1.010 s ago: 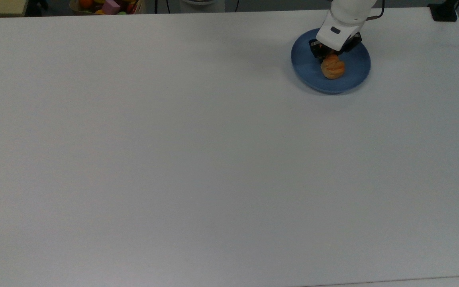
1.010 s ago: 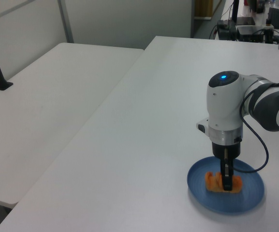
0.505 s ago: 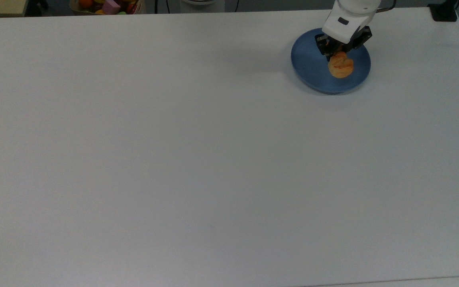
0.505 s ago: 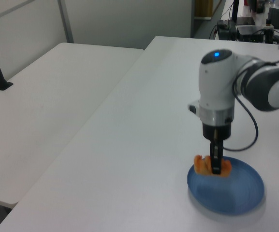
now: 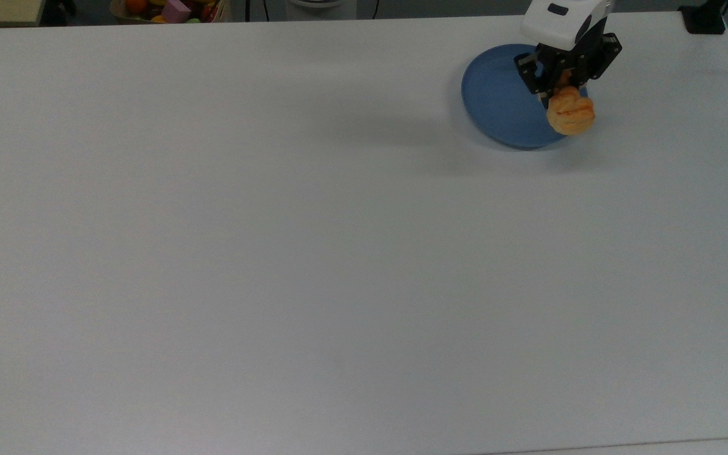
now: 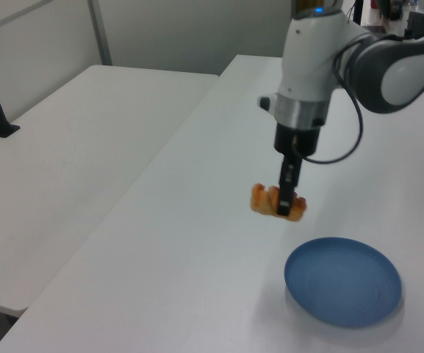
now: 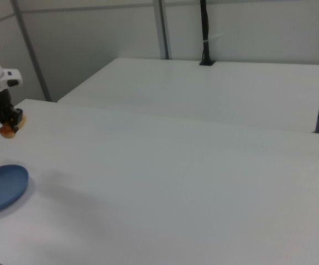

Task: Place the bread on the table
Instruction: 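Carry the bread roll away from the plate and lower it to the table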

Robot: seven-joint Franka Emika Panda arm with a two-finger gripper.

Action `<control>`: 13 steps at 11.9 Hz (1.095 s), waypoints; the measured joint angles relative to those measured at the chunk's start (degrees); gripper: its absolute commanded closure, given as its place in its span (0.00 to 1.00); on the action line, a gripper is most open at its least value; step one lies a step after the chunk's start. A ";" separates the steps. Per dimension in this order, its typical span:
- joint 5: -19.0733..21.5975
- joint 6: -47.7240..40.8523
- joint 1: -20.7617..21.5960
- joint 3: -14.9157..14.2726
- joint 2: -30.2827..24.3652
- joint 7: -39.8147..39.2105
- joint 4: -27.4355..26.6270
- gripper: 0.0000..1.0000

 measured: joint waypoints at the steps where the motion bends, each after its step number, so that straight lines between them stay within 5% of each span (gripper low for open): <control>1: -0.80 0.00 -0.05 -0.72 1.79 -0.44 2.85 0.66; 4: -5.48 0.57 0.15 -1.87 11.28 -0.78 13.36 0.65; 6: -6.48 5.70 2.89 -5.43 16.93 -0.85 17.40 0.64; 10: -6.55 17.54 9.38 -12.30 24.45 -0.87 19.04 0.64; 13: -6.55 20.09 11.43 -13.98 28.49 -0.87 20.89 0.57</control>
